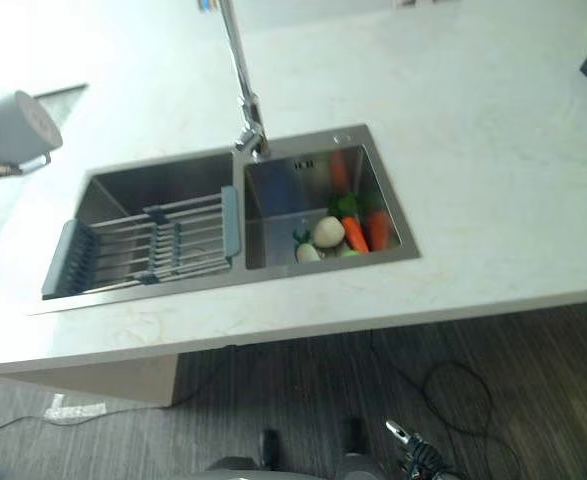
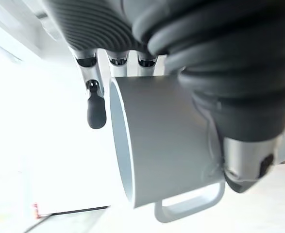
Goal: Place the dishes in the dishwasher.
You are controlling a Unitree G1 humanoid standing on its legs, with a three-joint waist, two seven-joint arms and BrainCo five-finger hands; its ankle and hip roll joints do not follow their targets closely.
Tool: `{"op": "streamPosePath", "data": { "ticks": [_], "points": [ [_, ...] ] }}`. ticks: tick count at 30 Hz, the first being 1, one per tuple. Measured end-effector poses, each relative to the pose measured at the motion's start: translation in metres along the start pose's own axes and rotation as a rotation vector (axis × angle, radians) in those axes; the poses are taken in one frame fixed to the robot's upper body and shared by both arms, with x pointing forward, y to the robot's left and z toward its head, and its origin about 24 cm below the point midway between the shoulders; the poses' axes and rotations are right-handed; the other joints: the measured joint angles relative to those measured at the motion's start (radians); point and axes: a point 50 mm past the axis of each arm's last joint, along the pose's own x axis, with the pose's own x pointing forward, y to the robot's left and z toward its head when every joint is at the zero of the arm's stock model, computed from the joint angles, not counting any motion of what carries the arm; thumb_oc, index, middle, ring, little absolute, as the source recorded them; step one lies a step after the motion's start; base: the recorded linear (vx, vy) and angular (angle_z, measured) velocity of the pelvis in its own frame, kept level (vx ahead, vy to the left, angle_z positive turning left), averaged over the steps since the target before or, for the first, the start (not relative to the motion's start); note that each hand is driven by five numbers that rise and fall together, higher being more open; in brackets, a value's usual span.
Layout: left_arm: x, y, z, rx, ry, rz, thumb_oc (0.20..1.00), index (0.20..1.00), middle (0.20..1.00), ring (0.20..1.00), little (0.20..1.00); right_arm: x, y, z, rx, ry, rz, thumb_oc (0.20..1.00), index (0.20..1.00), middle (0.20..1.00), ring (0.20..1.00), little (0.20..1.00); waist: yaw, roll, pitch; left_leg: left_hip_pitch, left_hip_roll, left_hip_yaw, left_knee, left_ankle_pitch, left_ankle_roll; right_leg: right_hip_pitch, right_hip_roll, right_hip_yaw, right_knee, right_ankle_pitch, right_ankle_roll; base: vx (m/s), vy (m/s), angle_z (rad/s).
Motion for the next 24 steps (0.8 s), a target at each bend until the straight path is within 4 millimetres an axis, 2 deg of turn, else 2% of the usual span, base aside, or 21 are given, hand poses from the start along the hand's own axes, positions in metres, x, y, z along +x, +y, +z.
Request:
{"op": "streamPosePath", "data": {
  "ticks": [2, 3, 4, 5, 6, 7, 8, 9, 10, 11, 12, 13, 14, 15, 17, 18, 19, 20, 22, 23, 24],
  "points": [
    [-0.006, 0.003, -0.012, 0.017, 0.046, 0.012, 0.2, 0.2, 0.2, 0.2, 0.2, -0.004, -0.011, -0.006, 0.018, 0.021, -0.033, 1.0, 1.0, 1.0, 1.0, 1.0, 0.048, 0.004, -0.045, 0.007, 0.003, -0.019, 0.0, -0.009, 0.009, 0.018, 0.001, -0.017, 0.001, -0.012, -0.003, 0.1, -0.147, 0.21],
    [-0.009, 0.007, -0.02, 0.01, 0.08, 0.029, 0.2, 0.2, 0.2, 0.2, 0.2, -0.006, -0.017, -0.012, 0.01, 0.046, -0.051, 1.0, 1.0, 1.0, 1.0, 1.0, 0.052, -0.001, -0.058, 0.01, 0.002, -0.019, 0.0, -0.009, 0.009, 0.021, 0.002, -0.019, 0.0, -0.012, -0.002, 0.1, -0.159, 0.16],
    [-0.02, 0.01, -0.035, -0.013, 0.132, 0.075, 0.2, 0.2, 0.2, 0.2, 0.2, -0.004, -0.013, -0.006, -0.022, 0.051, -0.034, 1.0, 1.0, 1.0, 1.0, 1.0, 0.071, 0.0, -0.064, 0.003, 0.004, -0.039, 0.024, -0.018, -0.007, 0.035, 0.002, -0.043, 0.003, -0.015, -0.003, 0.03, -0.205, 0.25],
    [-0.034, 0.009, -0.043, -0.021, 0.14, 0.096, 0.2, 0.2, 0.2, 0.2, 0.2, -0.005, -0.012, -0.011, -0.049, 0.079, -0.025, 1.0, 1.0, 1.0, 1.0, 1.0, 0.081, -0.003, -0.064, -0.001, 0.006, -0.056, 0.05, -0.03, -0.016, 0.053, 0.007, -0.05, 0.001, -0.019, -0.004, -0.16, -0.093, 0.53],
    [-0.048, 0.008, -0.052, -0.052, 0.171, 0.111, 0.2, 0.2, 0.2, 0.2, 0.2, -0.003, -0.006, -0.014, -0.061, 0.091, -0.003, 1.0, 1.0, 1.0, 1.0, 1.0, 0.092, -0.005, -0.062, 0.011, 0.005, -0.084, 0.047, -0.009, -0.017, 0.082, 0.018, -0.079, 0.001, -0.028, -0.006, -0.43, -0.048, 1.44],
    [-0.069, 0.002, -0.057, -0.168, 0.232, 0.196, 0.2, 0.2, 0.2, 0.2, 0.2, -0.007, -0.007, -0.034, -0.079, 0.141, 0.003, 1.0, 1.0, 1.0, 1.0, 1.0, 0.116, -0.013, -0.055, -0.004, -0.011, -0.163, 0.028, 0.053, -0.055, 0.111, 0.015, -0.142, 0.002, -0.055, -0.008, -0.4, 0.012, 2.83],
    [-0.078, -0.017, -0.049, -0.251, 0.25, 0.244, 0.2, 0.2, 0.2, 0.2, 0.2, -0.008, 0.001, -0.048, -0.112, 0.188, 0.02, 1.0, 1.0, 1.0, 1.0, 1.0, 0.122, -0.031, -0.05, -0.082, -0.045, -0.258, 0.0, 0.168, -0.121, 0.099, 0.022, -0.188, 0.027, -0.095, -0.034, -0.45, 0.129, 3.84],
    [-0.076, -0.031, -0.031, -0.318, 0.221, 0.248, 0.2, 0.2, 0.2, 0.2, 0.2, -0.006, 0.005, -0.047, -0.126, 0.188, 0.027, 1.0, 1.0, 1.0, 1.0, 1.0, 0.108, -0.061, -0.04, -0.144, -0.069, -0.292, -0.001, 0.251, -0.189, 0.066, 0.016, -0.187, 0.049, -0.133, -0.08, -0.25, 0.201, 3.37],
    [-0.083, -0.055, -0.018, -0.333, 0.19, 0.169, 0.2, 0.2, 0.2, 0.2, 0.2, -0.001, 0.009, -0.031, -0.132, 0.158, 0.019, 1.0, 1.0, 1.0, 1.0, 1.0, 0.203, -0.068, -0.014, -0.155, -0.041, -0.124, 0.038, 0.223, -0.129, 0.052, -0.006, -0.23, 0.041, -0.12, -0.099, -0.21, 0.346, 2.27],
    [-0.087, -0.07, -0.007, -0.353, 0.172, 0.136, 0.2, 0.2, 0.2, 0.2, 0.2, 0.001, 0.006, -0.017, -0.086, 0.112, -0.005, 1.0, 1.0, 1.0, 1.0, 1.0, 0.232, -0.1, -0.008, -0.144, 0.001, 0.071, 0.128, 0.118, -0.063, 0.061, -0.034, -0.274, 0.037, -0.116, -0.103, -0.09, 0.309, 1.97],
    [-0.085, -0.075, 0.008, -0.372, 0.11, 0.137, 0.2, 0.2, 0.2, 0.2, 0.2, 0.003, 0.004, 0.0, -0.034, 0.042, -0.016, 1.0, 1.0, 1.0, 1.0, 1.0, 0.205, -0.114, 0.003, -0.105, 0.034, 0.173, 0.198, 0.069, -0.072, 0.093, -0.057, -0.361, 0.036, -0.116, -0.088, -0.08, 0.445, 1.97],
    [-0.084, -0.077, 0.019, -0.393, 0.048, 0.145, 0.2, 0.2, 0.2, 0.2, 0.2, 0.002, 0.0, 0.009, -0.002, -0.004, -0.029, 1.0, 1.0, 1.0, 1.0, 1.0, 0.202, -0.104, 0.01, -0.057, 0.072, 0.212, 0.242, 0.028, -0.083, 0.106, -0.066, -0.393, 0.044, -0.125, -0.064, -0.08, 0.465, 2.02],
    [-0.083, -0.072, 0.022, -0.409, 0.014, 0.181, 0.2, 0.2, 0.2, 0.2, 0.2, 0.002, -0.002, 0.016, 0.033, -0.045, -0.032, 1.0, 1.0, 1.0, 1.0, 1.0, 0.192, -0.101, 0.009, 0.028, 0.085, 0.208, 0.221, -0.014, -0.082, 0.091, -0.072, -0.404, 0.069, -0.12, -0.025, -0.05, 0.639, 1.09],
    [-0.082, -0.068, 0.02, -0.408, 0.018, 0.207, 0.2, 0.2, 0.2, 0.2, 0.2, 0.002, -0.002, 0.018, 0.059, -0.061, -0.031, 1.0, 1.0, 1.0, 1.0, 1.0, 0.187, -0.087, 0.007, 0.074, 0.076, 0.212, 0.192, -0.045, -0.073, 0.071, -0.076, -0.403, 0.087, -0.118, -0.014, 0.0, 0.594, 0.74],
    [-0.078, -0.059, 0.02, -0.401, -0.003, 0.245, 0.2, 0.2, 0.2, 0.2, 0.2, 0.0, -0.009, 0.022, 0.061, -0.071, -0.045, 1.0, 1.0, 1.0, 1.0, 1.0, 0.154, -0.05, 0.013, 0.14, 0.03, 0.207, 0.054, -0.076, -0.019, 0.03, -0.09, -0.406, 0.127, -0.108, -0.017, 0.01, 0.523, 0.5],
    [-0.076, -0.053, 0.022, -0.395, -0.028, 0.267, 0.2, 0.2, 0.2, 0.2, 0.2, -0.002, -0.012, 0.016, 0.052, -0.063, -0.049, 1.0, 1.0, 1.0, 1.0, 1.0, 0.146, -0.003, 0.011, 0.148, 0.007, 0.191, 0.0, -0.086, 0.037, -0.011, -0.101, -0.408, 0.187, -0.103, -0.003, 0.01, 0.418, 0.5],
    [-0.073, -0.044, 0.023, -0.39, -0.053, 0.285, 0.2, 0.2, 0.2, 0.2, 0.2, -0.001, -0.004, 0.003, 0.043, -0.03, -0.032, 1.0, 1.0, 1.0, 1.0, 1.0, 0.136, -0.012, 0.028, 0.14, -0.027, 0.183, -0.001, -0.095, 0.059, -0.036, -0.161, -0.386, 0.267, -0.109, 0.008, 0.02, 0.522, 0.5],
    [-0.069, -0.036, 0.023, -0.371, -0.077, 0.293, 0.2, 0.2, 0.2, 0.2, 0.2, -0.001, 0.004, -0.017, 0.059, 0.015, -0.012, 1.0, 1.0, 1.0, 1.0, 1.0, 0.139, -0.046, 0.024, 0.134, -0.074, 0.164, 0.006, -0.093, 0.08, -0.037, -0.211, -0.341, 0.282, -0.118, 0.046, 0.03, 0.546, 0.47],
    [-0.065, -0.027, 0.019, -0.354, -0.086, 0.303, 0.2, 0.2, 0.2, 0.2, 0.2, 0.0, 0.011, -0.017, 0.054, -0.011, -0.001, 1.0, 1.0, 1.0, 1.0, 1.0, 0.14, -0.076, 0.026, 0.126, -0.131, 0.122, 0.018, -0.092, 0.122, -0.029, -0.279, -0.344, 0.305, -0.073, 0.082, 0.0, 0.45, 0.63],
    [-0.062, -0.022, 0.02, -0.328, -0.109, 0.288, 0.2, 0.2, 0.2, 0.2, 0.2, -0.001, 0.01, -0.018, 0.055, -0.021, -0.002, 1.0, 1.0, 1.0, 1.0, 1.0, 0.135, -0.072, 0.03, 0.128, -0.155, 0.094, 0.016, -0.09, 0.134, -0.037, -0.311, -0.321, 0.353, -0.069, 0.079, -0.02, 0.291, 1.17],
    [-0.057, -0.015, 0.022, -0.299, -0.141, 0.283, 0.2, 0.2, 0.2, 0.2, 0.2, -0.001, 0.008, -0.017, 0.053, -0.032, -0.011, 1.0, 1.0, 1.0, 1.0, 1.0, 0.134, -0.069, 0.03, 0.13, -0.181, 0.041, 0.019, -0.081, 0.169, -0.067, -0.336, -0.202, 0.434, -0.049, 0.074, 0.05, 0.309, 1.21]
  ]
}}
